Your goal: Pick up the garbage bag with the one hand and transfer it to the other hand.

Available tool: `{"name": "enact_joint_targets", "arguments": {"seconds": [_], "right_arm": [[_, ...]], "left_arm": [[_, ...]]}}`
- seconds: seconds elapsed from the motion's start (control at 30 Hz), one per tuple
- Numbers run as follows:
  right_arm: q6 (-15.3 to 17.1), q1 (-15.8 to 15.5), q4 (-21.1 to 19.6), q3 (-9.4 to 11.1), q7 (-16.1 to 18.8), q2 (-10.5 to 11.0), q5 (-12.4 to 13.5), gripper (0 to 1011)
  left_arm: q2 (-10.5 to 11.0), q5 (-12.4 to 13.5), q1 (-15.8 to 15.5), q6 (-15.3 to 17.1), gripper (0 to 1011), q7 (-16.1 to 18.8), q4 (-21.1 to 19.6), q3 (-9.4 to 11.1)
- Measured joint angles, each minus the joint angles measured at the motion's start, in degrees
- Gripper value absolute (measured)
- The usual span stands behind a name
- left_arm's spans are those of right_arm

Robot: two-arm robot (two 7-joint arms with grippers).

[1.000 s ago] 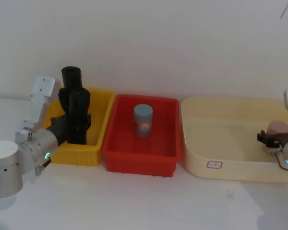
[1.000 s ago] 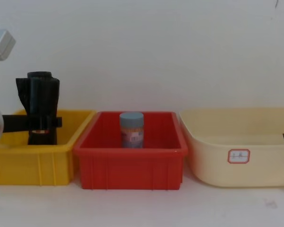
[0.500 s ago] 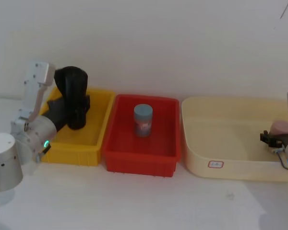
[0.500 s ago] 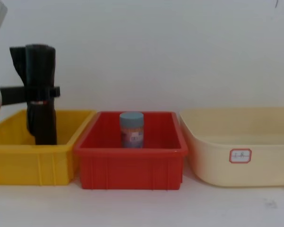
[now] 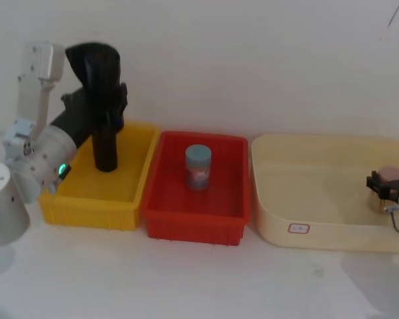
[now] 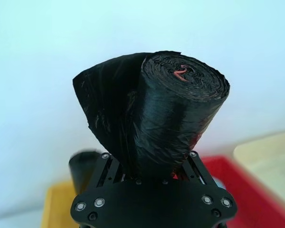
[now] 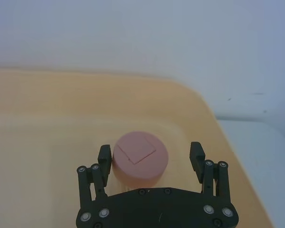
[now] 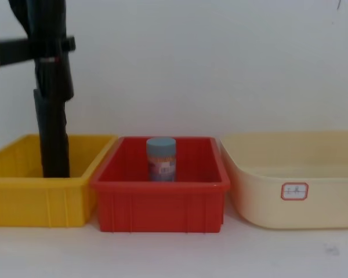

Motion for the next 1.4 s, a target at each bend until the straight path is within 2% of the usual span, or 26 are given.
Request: {"name": "enact_joint_targets", "arguments": {"seconds": [0.2,0.4,0.87,1.07,1.4], "right_arm": [[-3.5,-3.5,-4.7,1.2,0.5,0.5,0.7,1000],[-7.4,-7.1,-9.6,2.9,2.1,1.2,2.1,1000],[-16.7,-15.1,-19.5,7.2,7.4,2.6,6.6,999],[-17.7,-16.0,-21.3,7.4,8.5,2.7,6.9,999],[-15.3,-14.8,-23.2,5.4,11.6,3.5,6.2,1000]], "left_arm": [[0.0,-1.5,-0.8,-1.2,410,-2.1,-2.0,-0.1],[0.0,-3.9,-1.7,-1.4,410,-5.0,-2.0,0.1],[0.4,-9.4,-3.4,0.4,410,-12.8,3.9,2.0],[0.9,-11.0,-4.5,1.4,410,-16.8,6.6,3.7],[2.2,-12.1,-6.6,2.5,410,-23.3,8.5,7.0]]}}
